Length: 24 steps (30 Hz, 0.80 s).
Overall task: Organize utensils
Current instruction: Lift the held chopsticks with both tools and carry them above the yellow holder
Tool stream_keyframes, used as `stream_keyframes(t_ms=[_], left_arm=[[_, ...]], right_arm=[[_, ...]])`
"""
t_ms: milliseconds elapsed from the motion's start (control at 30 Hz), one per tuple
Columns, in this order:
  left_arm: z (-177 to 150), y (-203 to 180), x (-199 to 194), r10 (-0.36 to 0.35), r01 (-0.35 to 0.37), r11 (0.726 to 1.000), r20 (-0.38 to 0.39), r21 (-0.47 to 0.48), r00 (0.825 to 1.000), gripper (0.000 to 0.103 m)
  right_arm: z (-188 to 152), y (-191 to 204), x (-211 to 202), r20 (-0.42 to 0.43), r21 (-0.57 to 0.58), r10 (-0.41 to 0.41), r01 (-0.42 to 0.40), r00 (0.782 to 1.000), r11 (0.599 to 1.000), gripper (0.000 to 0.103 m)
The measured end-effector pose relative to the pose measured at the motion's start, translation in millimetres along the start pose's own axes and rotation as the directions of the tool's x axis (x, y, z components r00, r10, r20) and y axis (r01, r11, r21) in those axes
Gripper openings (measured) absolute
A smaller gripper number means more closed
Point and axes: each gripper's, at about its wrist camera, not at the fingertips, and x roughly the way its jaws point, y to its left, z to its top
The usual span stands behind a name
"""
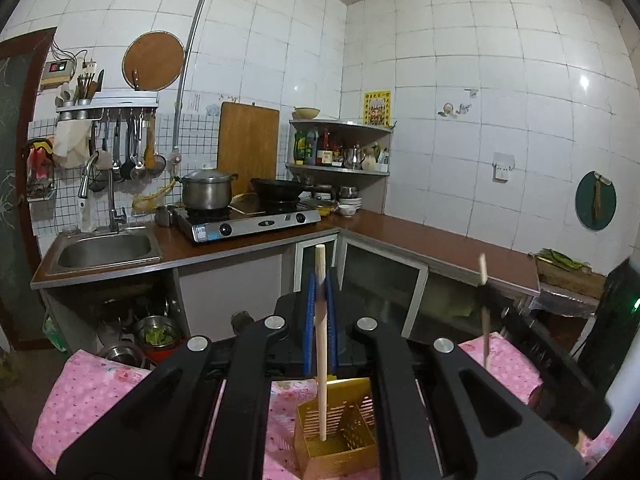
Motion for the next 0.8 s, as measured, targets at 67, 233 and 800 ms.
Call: stream_keyframes(t_ms=[67,233,800], left_arm=[[-7.3,-0.4,11.7,0.000,0.000,1.000,-0.009,0.007,1.000,0.004],[-21.9,-0.5,32.5,0.010,-0.009,1.000,-0.026,0.025,1.000,0.004],[-59.0,2.4,67.4,0.025,-0.021,0.998,-0.064,0.060,0.998,0.004]], right_arm=[[-0.8,-4.1,7.3,0.026,0.012,0.008,-0.008,1.000,1.000,0.006],[-6.8,-17.9,22.8,0.071,0.055,0.005,-0.009,0.997,0.998,0.006],[-11.3,-21.6,51.5,0.167,-0.017,-0.060,0.063,0.984,0.998,0.006]])
